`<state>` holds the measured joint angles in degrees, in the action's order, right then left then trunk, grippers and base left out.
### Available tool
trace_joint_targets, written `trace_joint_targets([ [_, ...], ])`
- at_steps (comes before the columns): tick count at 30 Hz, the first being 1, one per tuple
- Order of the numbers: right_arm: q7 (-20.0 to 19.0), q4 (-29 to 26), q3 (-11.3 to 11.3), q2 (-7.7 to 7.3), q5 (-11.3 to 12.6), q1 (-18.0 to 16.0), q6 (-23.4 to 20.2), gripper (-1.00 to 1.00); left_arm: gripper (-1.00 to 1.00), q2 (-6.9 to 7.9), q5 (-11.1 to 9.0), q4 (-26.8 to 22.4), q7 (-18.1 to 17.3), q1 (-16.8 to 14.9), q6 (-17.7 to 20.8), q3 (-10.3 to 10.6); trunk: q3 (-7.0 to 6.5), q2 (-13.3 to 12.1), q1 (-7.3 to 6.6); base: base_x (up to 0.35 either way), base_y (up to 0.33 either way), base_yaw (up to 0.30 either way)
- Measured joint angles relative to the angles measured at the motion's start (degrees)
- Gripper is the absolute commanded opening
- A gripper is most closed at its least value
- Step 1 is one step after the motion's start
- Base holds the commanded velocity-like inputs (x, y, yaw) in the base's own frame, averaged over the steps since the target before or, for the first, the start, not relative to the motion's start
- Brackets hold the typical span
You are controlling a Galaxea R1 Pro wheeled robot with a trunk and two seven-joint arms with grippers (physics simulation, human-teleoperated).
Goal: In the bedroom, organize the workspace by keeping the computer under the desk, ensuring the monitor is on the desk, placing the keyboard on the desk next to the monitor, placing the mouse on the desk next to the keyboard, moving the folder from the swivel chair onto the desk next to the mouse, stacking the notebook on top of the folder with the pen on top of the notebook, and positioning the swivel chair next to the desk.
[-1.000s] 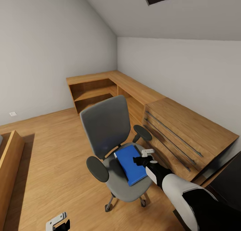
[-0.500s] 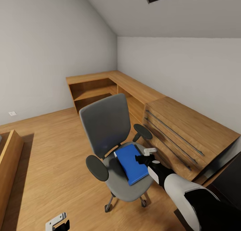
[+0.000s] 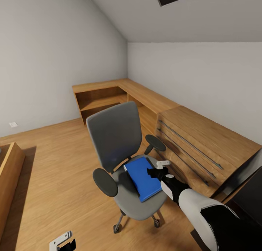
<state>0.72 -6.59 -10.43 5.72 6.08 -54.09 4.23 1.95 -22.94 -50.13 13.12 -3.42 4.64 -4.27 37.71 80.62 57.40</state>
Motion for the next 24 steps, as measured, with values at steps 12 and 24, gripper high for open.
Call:
trace_joint_targets([
  [12, 0.05, -0.04, 0.03, -0.01, 0.07, 0.00, 0.85, 1.00, 1.00, 0.05, 0.00, 0.07, 0.00, 0.00, -0.03, -0.08, 1.14, 4.81, 2.64, 0.000, 0.000, 0.000],
  [24, -0.06, -2.98, 0.38, -0.31, 0.16, 0.00, -0.88, 1.00, 1.00, 0.06, 0.00, 0.08, 0.00, 0.01, -0.07, -0.09, 3.15, 9.63, 5.27, 0.000, 0.000, 0.000],
])
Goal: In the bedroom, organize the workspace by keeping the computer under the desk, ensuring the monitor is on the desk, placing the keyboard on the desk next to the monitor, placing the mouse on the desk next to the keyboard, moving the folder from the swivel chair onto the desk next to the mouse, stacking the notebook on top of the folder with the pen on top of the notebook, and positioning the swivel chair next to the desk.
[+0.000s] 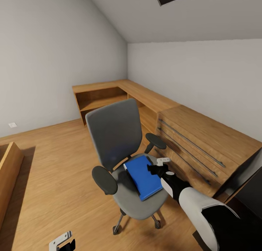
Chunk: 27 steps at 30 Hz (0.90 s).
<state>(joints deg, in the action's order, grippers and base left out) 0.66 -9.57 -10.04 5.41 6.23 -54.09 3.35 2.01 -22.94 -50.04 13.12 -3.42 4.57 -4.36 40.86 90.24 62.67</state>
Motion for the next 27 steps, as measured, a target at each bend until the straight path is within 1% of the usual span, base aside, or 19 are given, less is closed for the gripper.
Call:
trace_joint_targets([
  [3, -0.11, -2.78, 0.34, -0.61, 0.16, -0.02, -3.50, 1.00, 1.00, 0.03, 0.00, 0.00, 0.00, 0.01, 0.00, -0.02, 0.54, 1.20, 0.66, 0.000, 0.000, 0.000],
  [4, -0.16, -4.44, 0.54, -0.83, 0.38, -0.04, -5.50, 1.00, 1.00, 0.05, 0.00, 0.02, 0.00, 0.01, 0.00, -0.06, 0.71, 1.61, 0.88, 0.000, 0.000, 0.000],
  [6, -0.18, -6.09, 0.74, -0.97, 0.69, -0.03, -7.44, 1.00, 1.00, 0.05, -0.03, 0.04, 0.00, 0.02, 0.00, -0.26, 1.07, 2.41, 1.32, 0.000, 0.000, 0.000],
  [9, -0.26, -8.55, 0.95, -1.41, 1.19, -0.03, -9.91, 1.00, 1.00, 0.01, -0.02, 0.05, -0.03, 0.00, 0.00, -1.31, 1.61, 3.61, 1.98, 0.000, 0.000, 0.000],
  [12, -0.34, -9.52, 1.07, -1.98, 1.55, -0.03, -10.74, 1.00, 1.00, -0.04, 0.03, 0.06, -0.06, 0.00, 0.00, -2.11, 1.62, 3.63, 1.98, 0.000, 0.000, 0.000],
  [13, -0.39, -9.85, 1.09, -2.34, 1.97, -0.03, -11.03, 1.00, 1.00, -0.05, 0.05, 0.06, -0.10, 0.00, 0.00, -2.43, 1.62, 3.63, 1.98, 0.000, 0.000, 0.000],
  [15, -0.39, -10.06, 1.09, -2.61, 2.79, -0.03, -11.14, 1.00, 1.00, -0.06, 0.07, 0.06, -0.12, 0.01, 0.00, -2.65, 1.62, 3.63, 1.98, 0.000, 0.000, 0.000],
  [18, -0.43, -10.15, 1.03, -3.01, 5.34, -0.03, -11.13, 1.00, 1.00, -0.10, 0.06, 0.06, -0.25, 0.02, 0.00, -2.90, 1.62, 3.62, 1.98, 0.000, 0.000, 0.000],
  [21, -0.45, -9.90, 1.01, -3.42, 6.57, -0.03, -11.08, 1.00, 1.00, -0.14, 0.06, 0.06, -0.36, 0.01, 0.00, -2.95, 1.62, 3.62, 1.98, 0.000, 0.000, 0.000],
  [24, -0.45, -9.29, 1.00, -3.75, 7.01, -0.03, -10.99, 1.00, 1.00, -0.13, 0.04, 0.06, -0.41, 0.00, 0.00, -2.97, 1.62, 3.62, 1.98, 0.008, 0.000, 0.000],
  [27, -0.45, -8.35, 1.00, -4.45, 7.37, -0.03, -10.89, 1.00, 1.00, -0.10, 0.03, 0.06, -0.49, 0.00, 0.00, -3.00, 1.62, 3.63, 1.97, 0.128, 0.000, 0.000],
])
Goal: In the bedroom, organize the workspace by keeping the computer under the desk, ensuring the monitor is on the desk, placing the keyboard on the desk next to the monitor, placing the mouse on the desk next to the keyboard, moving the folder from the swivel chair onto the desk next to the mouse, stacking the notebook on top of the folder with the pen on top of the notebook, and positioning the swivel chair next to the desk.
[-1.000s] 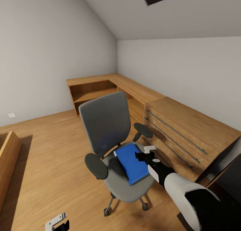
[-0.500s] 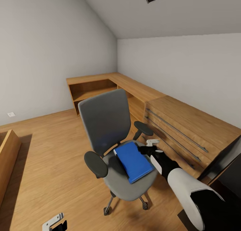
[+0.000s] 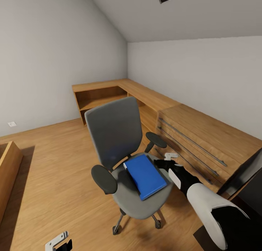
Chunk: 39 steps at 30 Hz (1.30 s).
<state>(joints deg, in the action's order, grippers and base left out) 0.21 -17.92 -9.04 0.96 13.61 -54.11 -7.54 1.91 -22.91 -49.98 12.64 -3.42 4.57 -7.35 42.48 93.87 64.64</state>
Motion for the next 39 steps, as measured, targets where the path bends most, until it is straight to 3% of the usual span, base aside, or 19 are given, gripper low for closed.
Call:
trace_joint_targets([
  [15, -0.61, 1.77, -0.01, -0.56, 0.22, 0.06, 1.64, 1.00, 1.00, 0.05, 0.05, -0.03, 0.13, 0.02, 0.00, -0.07, 0.00, 0.00, 0.01, 0.135, 0.000, 0.000],
  [26, -9.75, 2.75, 0.00, -1.43, 0.14, 0.08, 2.30, 1.00, 1.00, 0.02, 0.06, 0.00, 0.14, 0.02, 0.00, -0.07, 1.97, 4.40, 2.43, 0.003, 0.000, 0.000],
  [39, -10.81, 3.15, 0.08, -1.82, 0.12, 0.08, 2.61, 1.00, 1.00, 0.06, 0.05, -0.01, 0.14, 0.00, 0.00, -0.07, 4.30, 9.61, 5.28, 0.000, 0.000, 0.000],
])
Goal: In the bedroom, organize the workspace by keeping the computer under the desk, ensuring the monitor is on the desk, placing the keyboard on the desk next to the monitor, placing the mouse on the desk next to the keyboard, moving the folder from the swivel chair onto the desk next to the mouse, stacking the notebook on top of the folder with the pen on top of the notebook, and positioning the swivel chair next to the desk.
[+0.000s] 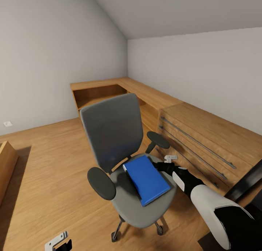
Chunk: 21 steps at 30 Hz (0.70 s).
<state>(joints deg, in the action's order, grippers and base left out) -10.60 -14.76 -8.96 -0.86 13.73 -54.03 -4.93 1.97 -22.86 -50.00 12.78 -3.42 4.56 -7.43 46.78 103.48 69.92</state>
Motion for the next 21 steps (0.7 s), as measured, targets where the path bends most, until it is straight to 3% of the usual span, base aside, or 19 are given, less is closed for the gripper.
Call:
trace_joint_targets([
  [10, -0.02, 0.00, 0.05, -0.72, 0.42, -0.01, -0.03, 1.00, 1.00, 0.29, -0.06, -0.29, 0.05, 0.01, 0.37, -0.01, 1.79, 4.01, 2.20, 0.000, 0.000, 0.000],
  [14, -0.02, 0.00, 0.02, -0.92, 1.15, 0.00, -0.03, 1.00, 1.00, 0.92, 0.05, -5.34, 0.11, 0.01, 1.55, 0.00, 2.51, 5.62, 3.08, 0.000, 0.000, 0.000],
  [20, -0.03, 0.01, 0.00, -1.00, 1.52, 0.00, -0.04, 1.00, 1.00, 1.43, 0.22, -15.89, 0.22, 0.00, 11.18, -0.14, 3.59, 8.02, 4.39, 0.000, 0.000, 0.000],
  [21, -0.03, 0.01, 0.00, -1.00, 1.53, 0.00, -0.04, 1.00, 1.00, 1.43, 0.21, -15.99, 0.22, 0.01, 11.27, -0.15, 3.77, 8.42, 4.61, 0.000, 0.000, 0.000],
])
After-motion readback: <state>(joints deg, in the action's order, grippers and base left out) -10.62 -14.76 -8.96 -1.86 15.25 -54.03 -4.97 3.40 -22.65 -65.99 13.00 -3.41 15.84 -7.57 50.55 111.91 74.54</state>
